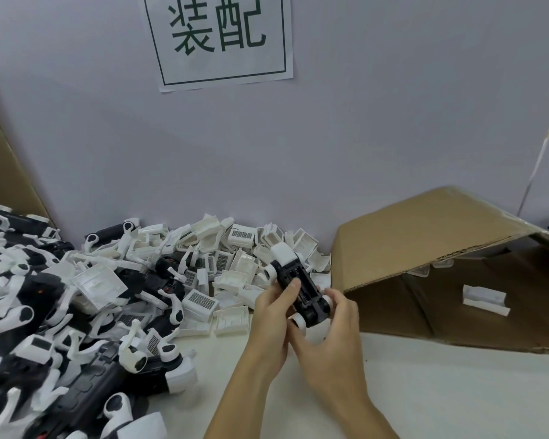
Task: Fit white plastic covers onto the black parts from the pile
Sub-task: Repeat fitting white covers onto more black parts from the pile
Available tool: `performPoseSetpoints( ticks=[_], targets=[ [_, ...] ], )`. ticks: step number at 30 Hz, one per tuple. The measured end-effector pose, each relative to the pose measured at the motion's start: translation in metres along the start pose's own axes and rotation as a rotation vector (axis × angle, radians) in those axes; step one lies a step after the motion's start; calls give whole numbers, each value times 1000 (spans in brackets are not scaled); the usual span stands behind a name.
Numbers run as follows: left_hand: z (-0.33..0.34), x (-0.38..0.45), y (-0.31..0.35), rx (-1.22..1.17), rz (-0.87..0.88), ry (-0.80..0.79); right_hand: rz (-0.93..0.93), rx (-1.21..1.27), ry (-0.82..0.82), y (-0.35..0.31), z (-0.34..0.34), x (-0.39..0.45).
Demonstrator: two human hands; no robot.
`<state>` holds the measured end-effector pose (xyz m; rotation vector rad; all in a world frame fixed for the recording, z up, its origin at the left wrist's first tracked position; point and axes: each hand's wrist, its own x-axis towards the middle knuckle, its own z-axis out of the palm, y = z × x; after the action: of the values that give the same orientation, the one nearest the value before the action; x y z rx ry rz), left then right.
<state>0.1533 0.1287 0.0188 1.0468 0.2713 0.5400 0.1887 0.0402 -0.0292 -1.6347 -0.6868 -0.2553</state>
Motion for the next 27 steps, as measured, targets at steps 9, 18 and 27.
performPoseSetpoints(
  ticks=[9,18,27],
  targets=[
    [-8,2,-3,237,44,-130,120,85,-90,4,1,5],
    [-5,-1,-3,409,146,-94,153,6,-167,4,-3,4],
    [-5,-2,0,404,146,-101,148,-36,-145,-5,-10,5]
  ],
)
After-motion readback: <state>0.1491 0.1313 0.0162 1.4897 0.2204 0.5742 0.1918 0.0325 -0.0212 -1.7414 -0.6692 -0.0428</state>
